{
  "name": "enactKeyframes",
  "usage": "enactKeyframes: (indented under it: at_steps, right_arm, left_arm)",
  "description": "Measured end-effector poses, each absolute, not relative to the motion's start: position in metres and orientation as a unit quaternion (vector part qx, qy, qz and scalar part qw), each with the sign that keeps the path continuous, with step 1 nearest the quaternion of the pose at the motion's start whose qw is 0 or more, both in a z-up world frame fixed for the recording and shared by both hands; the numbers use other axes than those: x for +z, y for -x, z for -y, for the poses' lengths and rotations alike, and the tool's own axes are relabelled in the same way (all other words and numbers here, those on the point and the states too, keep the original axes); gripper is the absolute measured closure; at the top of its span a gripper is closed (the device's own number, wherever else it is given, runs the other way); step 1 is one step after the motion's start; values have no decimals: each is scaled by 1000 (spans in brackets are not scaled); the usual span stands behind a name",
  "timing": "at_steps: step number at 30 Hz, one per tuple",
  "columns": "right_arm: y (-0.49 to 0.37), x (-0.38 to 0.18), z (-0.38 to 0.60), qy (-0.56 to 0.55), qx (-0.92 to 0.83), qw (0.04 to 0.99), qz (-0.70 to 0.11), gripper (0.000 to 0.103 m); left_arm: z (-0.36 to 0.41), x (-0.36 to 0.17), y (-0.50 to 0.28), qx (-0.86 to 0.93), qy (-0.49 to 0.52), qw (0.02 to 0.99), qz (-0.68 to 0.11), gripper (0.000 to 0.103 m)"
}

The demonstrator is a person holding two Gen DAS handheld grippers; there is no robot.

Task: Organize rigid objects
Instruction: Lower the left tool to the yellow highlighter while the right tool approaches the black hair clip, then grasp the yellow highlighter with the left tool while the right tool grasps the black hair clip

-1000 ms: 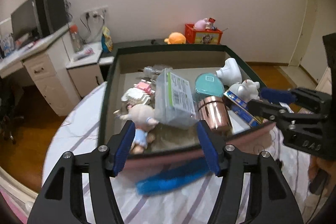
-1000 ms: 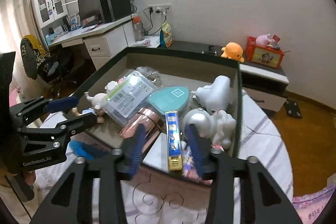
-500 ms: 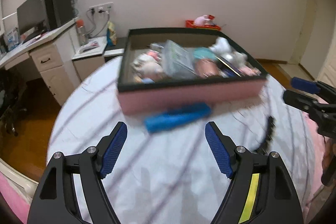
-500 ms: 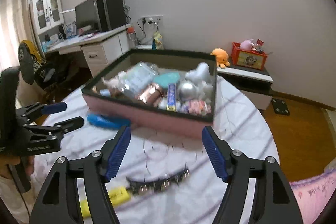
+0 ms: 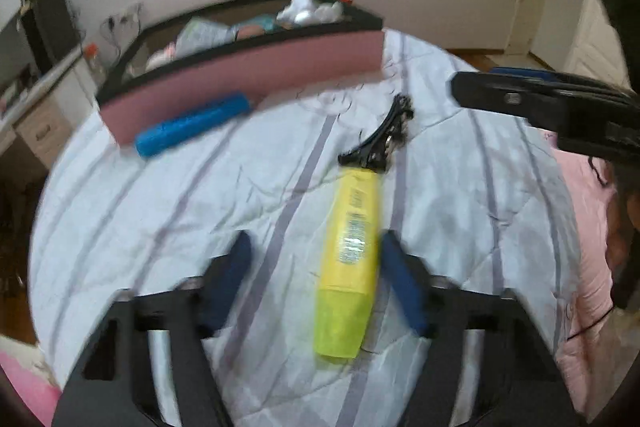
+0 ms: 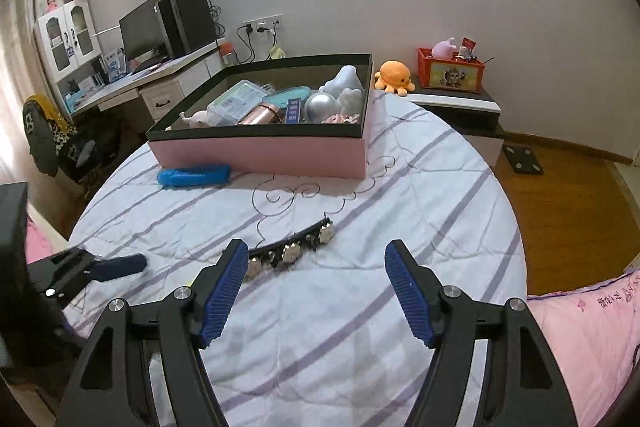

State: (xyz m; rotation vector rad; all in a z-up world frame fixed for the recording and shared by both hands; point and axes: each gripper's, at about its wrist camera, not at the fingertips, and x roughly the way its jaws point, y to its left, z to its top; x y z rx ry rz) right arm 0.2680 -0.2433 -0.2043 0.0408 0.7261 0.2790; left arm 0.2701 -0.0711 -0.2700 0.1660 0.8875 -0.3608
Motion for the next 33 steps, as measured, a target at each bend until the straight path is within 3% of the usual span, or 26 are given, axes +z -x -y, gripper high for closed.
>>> enactKeyframes:
  at_steps: [1, 3, 20, 21, 24, 25, 27, 33]
  right_arm:
    - [-268, -205, 243, -21, 137, 924, -355, 30]
    - [-265, -206, 242, -23, 138, 925, -354, 30]
    - [-313, -246, 193, -56, 136, 892, -428, 31]
    - [-314, -246, 193, -52, 137, 894, -424, 33]
    - [-317, -245, 189, -30, 133, 895, -424, 61]
    - [-318, -245, 187, -22, 135, 895, -424, 66]
    - [-319, -244, 183, -1, 136, 895, -425, 71]
    - [-317, -245, 173, 52, 128, 895, -423, 71]
  left_arm:
    - [70, -271, -271, -171, -73, 886, -424, 55]
    - [68, -271, -271, -164, -69, 893, -414, 77]
    - [-5, -267, -282, -71, -18, 907, -414, 76]
    - [-6, -268, -282, -73, -18, 907, -414, 76]
    - [-6, -268, -284, -78, -14, 907, -413, 76]
    - [-6, -268, -286, -79, -13, 907, -413, 76]
    - [-6, -268, -288, -81, -11, 907, -413, 76]
    - [-7, -267, -289, -81, -3, 910, -407, 76]
